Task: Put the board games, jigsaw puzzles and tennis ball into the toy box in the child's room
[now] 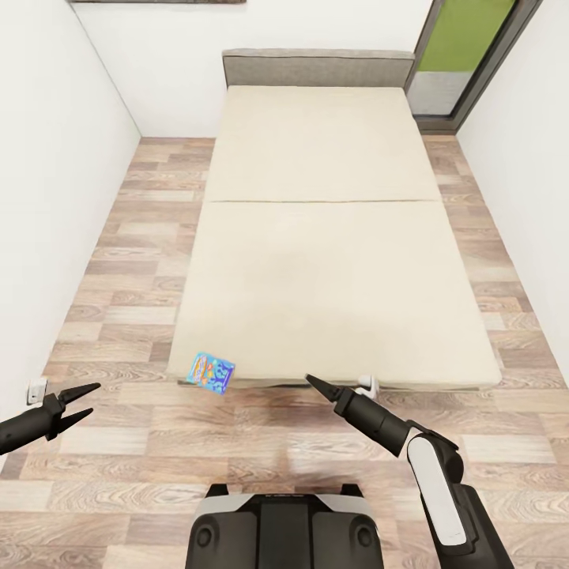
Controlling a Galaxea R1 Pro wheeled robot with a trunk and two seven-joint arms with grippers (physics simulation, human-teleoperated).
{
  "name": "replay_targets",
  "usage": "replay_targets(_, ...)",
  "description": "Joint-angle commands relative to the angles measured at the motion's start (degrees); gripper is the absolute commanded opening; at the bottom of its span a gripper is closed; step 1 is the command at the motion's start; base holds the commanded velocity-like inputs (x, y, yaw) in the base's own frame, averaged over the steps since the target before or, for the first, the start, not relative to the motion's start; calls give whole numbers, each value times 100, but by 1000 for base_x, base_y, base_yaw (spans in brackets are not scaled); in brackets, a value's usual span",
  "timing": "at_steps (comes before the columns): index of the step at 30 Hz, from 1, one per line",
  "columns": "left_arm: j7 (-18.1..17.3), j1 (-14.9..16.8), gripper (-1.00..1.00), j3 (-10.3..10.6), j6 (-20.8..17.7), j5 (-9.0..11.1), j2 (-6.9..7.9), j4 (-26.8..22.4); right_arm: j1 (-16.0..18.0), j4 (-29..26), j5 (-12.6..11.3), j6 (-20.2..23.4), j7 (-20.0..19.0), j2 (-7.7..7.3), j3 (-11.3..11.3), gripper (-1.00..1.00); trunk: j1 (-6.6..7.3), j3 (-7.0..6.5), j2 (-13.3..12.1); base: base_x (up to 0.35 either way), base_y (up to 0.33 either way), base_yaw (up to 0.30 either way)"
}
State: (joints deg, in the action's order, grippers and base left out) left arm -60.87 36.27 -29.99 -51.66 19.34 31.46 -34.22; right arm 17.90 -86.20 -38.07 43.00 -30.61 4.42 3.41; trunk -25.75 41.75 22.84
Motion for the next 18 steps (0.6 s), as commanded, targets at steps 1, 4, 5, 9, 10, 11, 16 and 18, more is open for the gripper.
replay_targets(1, -13, 3, 100, -7, -28, 4, 0, 3, 3, -3, -6, 39, -15, 6, 16, 100, -3, -4, 8, 0, 0, 22)
replay_targets(4, -13, 3, 100, -7, -28, 3, 0, 3, 3, -8, -3, 35, -15, 6, 18, 100, -3, -32, 8, 0, 0, 43)
replay_targets(5, -13, 3, 100, -7, -28, 3, 0, 3, 3, -9, -5, 34, -15, 6, 19, 100, -3, -41, 8, 0, 0, 56)
replay_targets(9, -13, 3, 100, -7, -27, 2, 0, 3, 3, -10, -5, 33, -15, 6, 15, 100, -3, -79, 8, 0, 0, 62)
replay_targets(10, -13, 3, 100, -7, -26, 1, 0, 3, 3, -10, -6, 33, -15, 8, 14, 100, -3, -89, 8, 0, 0, 67)
replay_targets(11, -13, 3, 100, -7, -27, 1, 0, 3, 3, -10, -6, 33, -15, 8, 13, 100, -3, -98, 8, 0, 0, 67)
replay_targets(16, -13, 3, 100, -7, -28, 1, 0, 3, 3, -10, -2, 33, -15, 7, 12, 100, -3, -145, 8, 0, 0, 69)
replay_targets(18, -13, 3, 100, -7, -28, 0, 0, 3, 3, -10, -1, 33, -15, 6, 11, 100, -3, -164, 8, 0, 0, 71)
